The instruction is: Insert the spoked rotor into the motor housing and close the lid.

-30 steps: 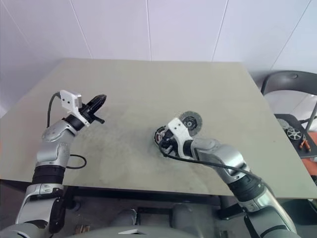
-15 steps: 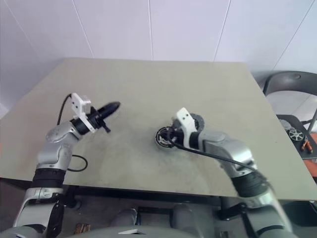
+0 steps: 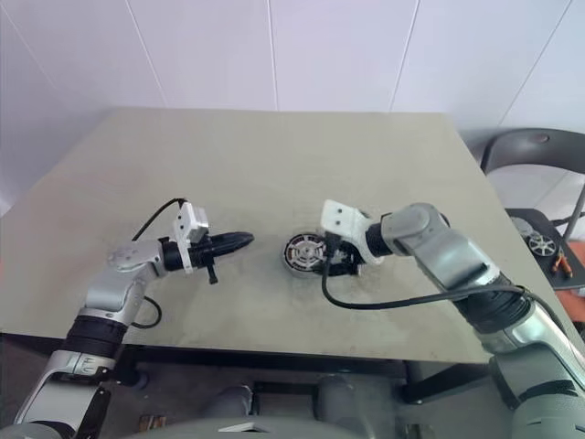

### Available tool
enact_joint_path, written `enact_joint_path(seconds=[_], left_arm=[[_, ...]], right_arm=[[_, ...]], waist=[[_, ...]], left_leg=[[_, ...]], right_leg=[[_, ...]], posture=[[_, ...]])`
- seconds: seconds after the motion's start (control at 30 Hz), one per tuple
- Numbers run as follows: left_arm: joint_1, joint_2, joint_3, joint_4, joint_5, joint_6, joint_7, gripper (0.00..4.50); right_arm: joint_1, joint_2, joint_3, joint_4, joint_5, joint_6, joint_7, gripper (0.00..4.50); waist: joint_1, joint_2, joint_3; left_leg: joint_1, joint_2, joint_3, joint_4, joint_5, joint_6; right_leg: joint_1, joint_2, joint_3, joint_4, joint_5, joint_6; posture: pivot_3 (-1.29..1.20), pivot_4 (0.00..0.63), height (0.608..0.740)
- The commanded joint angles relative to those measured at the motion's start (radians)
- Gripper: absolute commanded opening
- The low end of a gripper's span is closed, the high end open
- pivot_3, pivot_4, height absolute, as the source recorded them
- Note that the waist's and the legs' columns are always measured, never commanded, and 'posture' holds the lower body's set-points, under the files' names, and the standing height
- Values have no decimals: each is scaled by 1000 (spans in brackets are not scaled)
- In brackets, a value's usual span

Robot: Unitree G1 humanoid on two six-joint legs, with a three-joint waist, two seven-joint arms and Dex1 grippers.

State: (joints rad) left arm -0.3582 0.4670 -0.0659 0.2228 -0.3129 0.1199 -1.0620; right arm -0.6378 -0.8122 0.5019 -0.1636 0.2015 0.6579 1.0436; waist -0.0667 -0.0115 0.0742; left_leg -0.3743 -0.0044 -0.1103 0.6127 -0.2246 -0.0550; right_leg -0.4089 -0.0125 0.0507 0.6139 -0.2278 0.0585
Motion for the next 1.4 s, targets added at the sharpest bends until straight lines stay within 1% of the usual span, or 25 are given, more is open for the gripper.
enact_joint_path(seconds=[0.03,0.17,0.2,0.23,0.3,0.43,0.57,0.73,0.83,0.87,0.9,1.2,1.4], left_arm=[[-18,-1,12,-11,8,-26,14,240],[-16,-4,17,-10,12,-34,30,240],[-17,-4,18,-9,13,-36,33,240],[-18,-5,20,-7,13,-39,38,240],[-21,-5,24,-4,13,-43,44,240],[-23,-5,28,-1,15,-44,53,240],[-27,-6,28,4,15,-46,56,240],[-31,-6,27,11,17,-49,63,240],[-31,-7,27,11,18,-50,68,240],[-30,-8,27,9,17,-50,69,240],[-29,-9,27,8,17,-50,71,240],[-31,-7,28,11,18,-51,76,240],[-36,-7,25,17,19,-51,77,240]], right_arm=[[-13,4,39,26,-89,-69,25,4343],[9,27,84,59,-177,-128,22,4343],[13,31,92,66,-196,-140,25,3939],[19,31,101,68,-212,-149,33,3727],[32,32,110,68,-244,-173,43,3029],[43,62,87,55,-267,-187,37,1636],[35,90,41,31,-230,-144,72,1636],[34,96,27,27,-232,-134,102,1636],[37,103,25,27,-236,-134,104,1081],[37,107,24,29,-244,-139,94,677],[37,111,22,30,-246,-138,89,414],[30,122,7,31,-256,-143,92,414],[4,163,-69,-13,-150,-56,114,414]], waist=[[1,0,0],[1,0,0],[1,0,0],[1,0,0],[0,0,0],[0,-1,-1],[-3,-1,-1],[-2,-1,-1],[-1,-1,-1],[0,-1,-1],[0,-1,-1],[2,-1,-1],[1,-1,-1]], left_leg=[[0,0,0,0,0,0],[0,0,0,0,0,0],[0,0,0,0,0,0],[0,0,0,0,0,0],[1,0,0,0,0,0],[2,0,0,1,0,0],[3,0,0,1,0,0],[3,0,0,1,0,0],[3,0,0,1,0,0],[3,0,0,1,0,0],[3,0,0,1,0,0],[3,0,0,2,0,0],[3,0,0,2,0,0]], right_leg=[[0,0,0,0,0,0],[0,0,0,0,0,0],[0,0,0,1,0,0],[0,0,0,1,0,0],[1,0,0,1,0,0],[2,0,0,2,0,0],[2,0,0,4,0,0],[1,1,0,6,0,0],[1,0,0,5,0,0],[1,0,0,5,0,0],[1,0,0,5,0,0],[2,0,0,6,0,0],[2,0,0,6,0,0]], posture=[[0,0,740],[0,0,740],[0,0,740],[0,0,740],[0,0,740],[0,0,740],[0,0,740],[0,0,740],[0,0,740],[0,0,740],[0,0,740],[0,0,740],[0,0,740]])
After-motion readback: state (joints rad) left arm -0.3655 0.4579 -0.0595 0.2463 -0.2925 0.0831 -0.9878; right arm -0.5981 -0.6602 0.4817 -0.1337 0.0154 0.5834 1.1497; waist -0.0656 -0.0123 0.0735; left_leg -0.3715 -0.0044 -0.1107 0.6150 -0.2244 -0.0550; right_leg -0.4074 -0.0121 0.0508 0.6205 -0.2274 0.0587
